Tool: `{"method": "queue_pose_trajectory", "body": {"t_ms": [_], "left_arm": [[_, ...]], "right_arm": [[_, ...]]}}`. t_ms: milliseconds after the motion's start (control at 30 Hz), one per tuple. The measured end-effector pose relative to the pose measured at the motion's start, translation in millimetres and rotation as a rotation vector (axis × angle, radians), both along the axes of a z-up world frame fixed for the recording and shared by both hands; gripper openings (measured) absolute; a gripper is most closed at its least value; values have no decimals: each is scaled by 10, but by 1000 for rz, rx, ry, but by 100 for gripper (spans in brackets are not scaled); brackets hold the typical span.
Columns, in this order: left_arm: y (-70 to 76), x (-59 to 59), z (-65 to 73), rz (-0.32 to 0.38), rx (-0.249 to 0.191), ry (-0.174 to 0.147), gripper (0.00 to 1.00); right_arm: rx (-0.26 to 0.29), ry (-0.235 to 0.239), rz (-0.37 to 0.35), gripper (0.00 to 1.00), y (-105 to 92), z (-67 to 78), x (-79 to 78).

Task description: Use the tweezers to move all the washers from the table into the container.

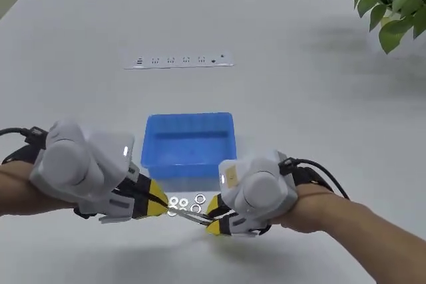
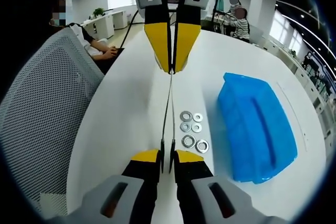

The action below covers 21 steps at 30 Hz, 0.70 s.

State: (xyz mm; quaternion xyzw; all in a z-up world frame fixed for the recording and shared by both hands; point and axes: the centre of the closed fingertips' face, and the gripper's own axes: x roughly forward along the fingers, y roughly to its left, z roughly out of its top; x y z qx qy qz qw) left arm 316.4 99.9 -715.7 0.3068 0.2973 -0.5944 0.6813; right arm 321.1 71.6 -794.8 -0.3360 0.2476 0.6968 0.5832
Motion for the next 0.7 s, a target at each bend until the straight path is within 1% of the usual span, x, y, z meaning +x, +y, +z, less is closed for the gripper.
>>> {"method": "queue_pose_trajectory", "body": {"t_ms": [133,300,433,567,700], "left_arm": [[-102,-11,137,-14,-28,-9,6],[-207,-34,251,-38,-36,-26,6],[-259,-54,292,-50,-45,-27,6],[-282,-55,299,-59,-55,-25,6],[-334,-60,304,-66,-67,-21,6]], "right_arm": [[15,4,-8,12,30,38,-16],[41,7,-18,12,102,84,-47],[57,11,-20,12,143,99,-77],[71,12,-19,12,172,106,-103],[83,11,-15,12,190,109,-125]]}}
